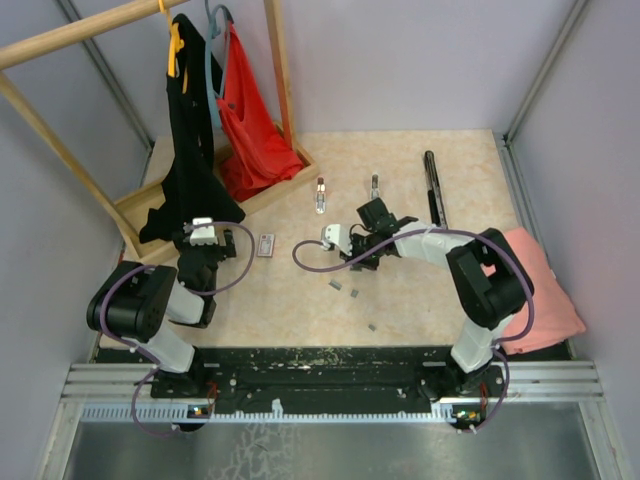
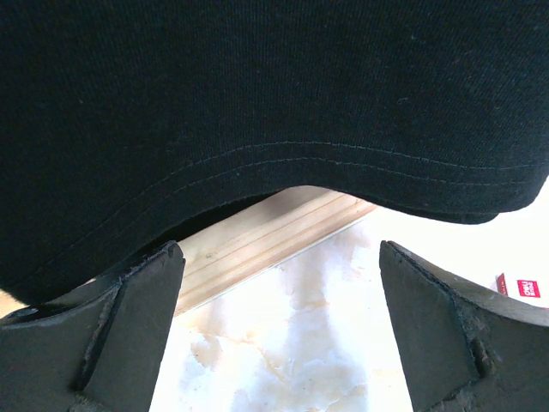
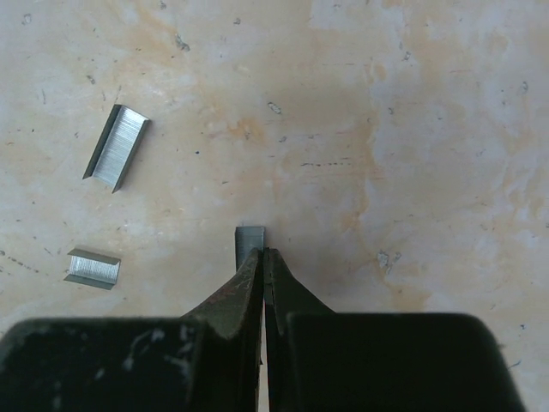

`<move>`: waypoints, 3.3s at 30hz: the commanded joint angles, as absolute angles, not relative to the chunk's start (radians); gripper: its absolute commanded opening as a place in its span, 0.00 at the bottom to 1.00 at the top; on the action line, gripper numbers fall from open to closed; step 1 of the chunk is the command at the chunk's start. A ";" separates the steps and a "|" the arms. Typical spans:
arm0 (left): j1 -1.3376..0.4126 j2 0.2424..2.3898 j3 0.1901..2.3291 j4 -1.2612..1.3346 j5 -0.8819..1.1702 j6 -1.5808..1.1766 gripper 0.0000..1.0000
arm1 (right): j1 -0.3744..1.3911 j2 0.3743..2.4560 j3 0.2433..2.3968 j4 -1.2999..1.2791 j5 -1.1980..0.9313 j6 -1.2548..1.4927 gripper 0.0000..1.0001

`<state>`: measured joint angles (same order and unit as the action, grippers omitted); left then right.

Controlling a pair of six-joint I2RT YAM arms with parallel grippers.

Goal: Unload the staples from the stapler
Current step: Pick up the staple from the center of the board, then place the staple in the staple box.

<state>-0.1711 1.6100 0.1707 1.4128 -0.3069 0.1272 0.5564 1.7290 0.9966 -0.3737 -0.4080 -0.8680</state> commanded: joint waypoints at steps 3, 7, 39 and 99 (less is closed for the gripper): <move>-0.163 1.612 0.184 1.438 -0.308 0.111 1.00 | 0.565 1.617 0.998 -0.282 -0.398 -0.795 0.00; -0.164 1.612 0.184 1.437 -0.308 0.111 1.00 | 0.565 1.603 0.998 -0.275 -0.406 -0.774 0.00; -0.163 1.612 0.184 1.436 -0.308 0.112 1.00 | 0.397 1.484 0.973 -0.149 -0.496 -0.569 0.00; -0.163 1.612 0.184 1.436 -0.308 0.111 1.00 | 0.228 1.589 0.931 -0.033 -0.131 -0.015 0.00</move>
<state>-0.1696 1.6100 0.1707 1.4128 -0.3069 0.1272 0.2268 1.5661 0.9096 -0.0376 -0.1551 -0.0727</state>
